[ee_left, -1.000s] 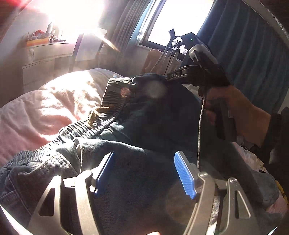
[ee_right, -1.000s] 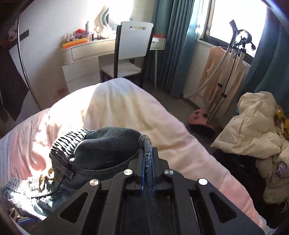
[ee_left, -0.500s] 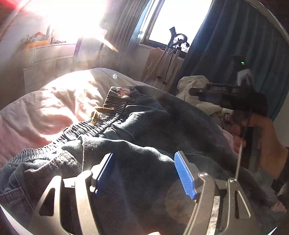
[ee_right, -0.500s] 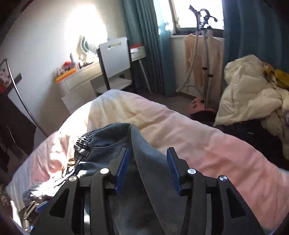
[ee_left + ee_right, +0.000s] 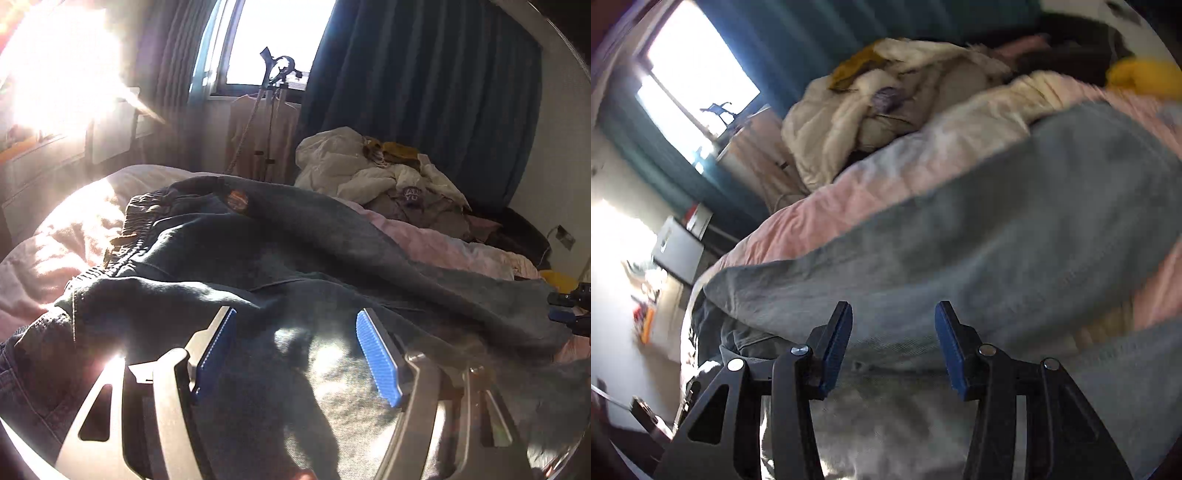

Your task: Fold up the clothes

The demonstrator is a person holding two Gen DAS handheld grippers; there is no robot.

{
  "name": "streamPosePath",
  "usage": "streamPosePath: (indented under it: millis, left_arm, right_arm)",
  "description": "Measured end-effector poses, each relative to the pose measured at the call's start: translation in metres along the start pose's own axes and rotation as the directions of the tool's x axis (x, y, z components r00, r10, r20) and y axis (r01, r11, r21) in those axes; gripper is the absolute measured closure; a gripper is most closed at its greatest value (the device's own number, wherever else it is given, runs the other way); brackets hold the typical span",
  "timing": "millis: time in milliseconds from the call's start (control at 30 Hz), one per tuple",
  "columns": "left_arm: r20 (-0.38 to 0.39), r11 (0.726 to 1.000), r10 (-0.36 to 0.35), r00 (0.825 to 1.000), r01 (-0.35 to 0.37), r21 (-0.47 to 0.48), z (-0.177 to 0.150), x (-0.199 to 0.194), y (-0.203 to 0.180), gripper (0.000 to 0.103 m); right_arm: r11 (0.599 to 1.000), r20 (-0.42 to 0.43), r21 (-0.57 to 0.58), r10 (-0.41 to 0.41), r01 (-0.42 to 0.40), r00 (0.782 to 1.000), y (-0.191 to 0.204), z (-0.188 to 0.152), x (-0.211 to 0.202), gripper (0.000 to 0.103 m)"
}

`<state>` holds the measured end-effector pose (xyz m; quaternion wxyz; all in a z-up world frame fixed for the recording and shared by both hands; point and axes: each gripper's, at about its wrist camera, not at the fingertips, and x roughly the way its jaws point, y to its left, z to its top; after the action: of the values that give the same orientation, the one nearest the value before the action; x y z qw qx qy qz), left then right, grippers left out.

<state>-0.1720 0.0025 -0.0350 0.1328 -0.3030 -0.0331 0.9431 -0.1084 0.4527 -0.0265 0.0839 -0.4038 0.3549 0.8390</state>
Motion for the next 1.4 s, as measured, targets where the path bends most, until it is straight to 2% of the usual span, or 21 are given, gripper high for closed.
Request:
streamPosePath:
  millis: [67, 100, 200, 333, 467, 567, 633, 700, 733, 767, 800, 867, 900, 1000, 1033, 1100, 1167, 1200, 1300, 1400]
  left_arm:
    - [-0.008, 0.996, -0.028, 1.0, 0.028, 0.088, -0.007, -0.007, -0.028, 0.034]
    - [-0.017, 0.991, -0.043, 0.999, 0.045, 0.126, -0.01, -0.009, -0.041, 0.034]
    - [-0.06, 0.971, -0.084, 0.995, 0.095, 0.218, -0.015, -0.009, -0.079, 0.034]
    - [-0.126, 0.934, -0.119, 0.985, 0.154, 0.323, -0.016, 0.003, -0.128, 0.034]
    - [-0.187, 0.868, -0.077, 0.979, 0.158, 0.471, -0.024, 0.033, -0.177, 0.034]
    - [-0.221, 0.828, -0.024, 0.975, 0.144, 0.542, -0.028, 0.06, -0.198, 0.034]
    - [-0.234, 0.806, 0.01, 0.972, 0.13, 0.577, -0.029, 0.077, -0.207, 0.034]
    - [-0.243, 0.789, 0.039, 0.969, 0.119, 0.602, -0.029, 0.092, -0.213, 0.034]
    - [-0.243, 0.786, 0.045, 0.969, 0.116, 0.607, -0.028, 0.096, -0.216, 0.034]
    - [-0.242, 0.784, 0.044, 0.969, 0.117, 0.61, -0.027, 0.099, -0.218, 0.034]
    - [-0.241, 0.781, 0.041, 0.97, 0.119, 0.613, -0.026, 0.102, -0.22, 0.034]
    - [-0.237, 0.77, 0.047, 0.97, 0.116, 0.628, -0.026, 0.108, -0.224, 0.034]
    - [-0.239, 0.766, 0.05, 0.97, 0.116, 0.632, -0.025, 0.111, -0.226, 0.037]
    - [-0.24, 0.767, 0.049, 0.969, 0.117, 0.631, -0.022, 0.117, -0.229, 0.041]
    - [-0.239, 0.764, 0.048, 0.97, 0.118, 0.635, -0.022, 0.119, -0.23, 0.043]
    - [-0.232, 0.753, 0.054, 0.971, 0.113, 0.649, -0.022, 0.123, -0.232, 0.063]
    - [-0.229, 0.74, 0.052, 0.972, 0.116, 0.663, -0.023, 0.123, -0.234, 0.077]
    - [-0.225, 0.735, 0.051, 0.973, 0.116, 0.668, -0.022, 0.122, -0.234, 0.093]
    - [-0.217, 0.725, 0.039, 0.975, 0.122, 0.678, -0.019, 0.114, -0.232, 0.098]
    - [-0.227, 0.721, 0.0, 0.974, 0.157, 0.675, -0.012, 0.098, -0.226, 0.098]
  right_arm:
    - [0.989, 0.002, 0.145, 0.029, -0.029, 1.0, -0.037, -0.002, -0.012, 0.056]
    - [0.982, 0.008, 0.19, 0.018, -0.019, 1.0, -0.051, -0.004, -0.018, 0.056]
    - [0.951, 0.062, 0.308, -0.038, 0.017, 0.997, -0.09, -0.009, -0.031, 0.056]
    - [0.891, 0.111, 0.447, -0.14, 0.076, 0.984, -0.14, -0.006, -0.039, 0.056]
    - [0.815, 0.138, 0.577, -0.16, 0.052, 0.977, -0.182, -0.004, -0.038, 0.056]
    - [0.784, 0.162, 0.621, -0.138, 0.008, 0.977, -0.198, 0.001, -0.031, 0.056]
    - [0.788, 0.211, 0.614, -0.127, -0.031, 0.969, -0.196, 0.008, -0.03, 0.056]
    - [0.826, 0.265, 0.562, -0.125, -0.048, 0.956, -0.189, 0.02, -0.03, 0.06]
    - [0.846, 0.291, 0.53, -0.123, -0.053, 0.949, -0.185, 0.026, -0.031, 0.066]
    - [0.866, 0.317, 0.497, -0.119, -0.058, 0.941, -0.181, 0.032, -0.031, 0.083]
    - [0.88, 0.342, 0.47, -0.113, -0.065, 0.933, -0.177, 0.037, -0.032, 0.095]
    - [0.897, 0.386, 0.434, -0.095, -0.09, 0.918, -0.173, 0.042, -0.033, 0.098]
    - [0.905, 0.416, 0.413, -0.088, -0.101, 0.905, -0.169, 0.044, -0.036, 0.1]
    - [0.933, 0.53, 0.337, -0.079, -0.124, 0.845, -0.152, 0.045, -0.053, 0.1]
    - [0.941, 0.552, 0.313, -0.072, -0.126, 0.831, -0.146, 0.047, -0.057, 0.1]
    - [0.95, 0.581, 0.292, -0.085, -0.109, 0.81, -0.138, 0.048, -0.061, 0.1]
    - [0.945, 0.581, 0.306, -0.093, -0.111, 0.809, -0.139, 0.049, -0.058, 0.1]
    - [0.94, 0.574, 0.32, -0.095, -0.116, 0.813, -0.141, 0.05, -0.054, 0.1]
    - [0.915, 0.54, 0.38, -0.103, -0.133, 0.836, -0.157, 0.054, -0.05, 0.1]
    - [0.905, 0.536, 0.404, -0.114, -0.136, 0.837, -0.164, 0.056, -0.052, 0.1]
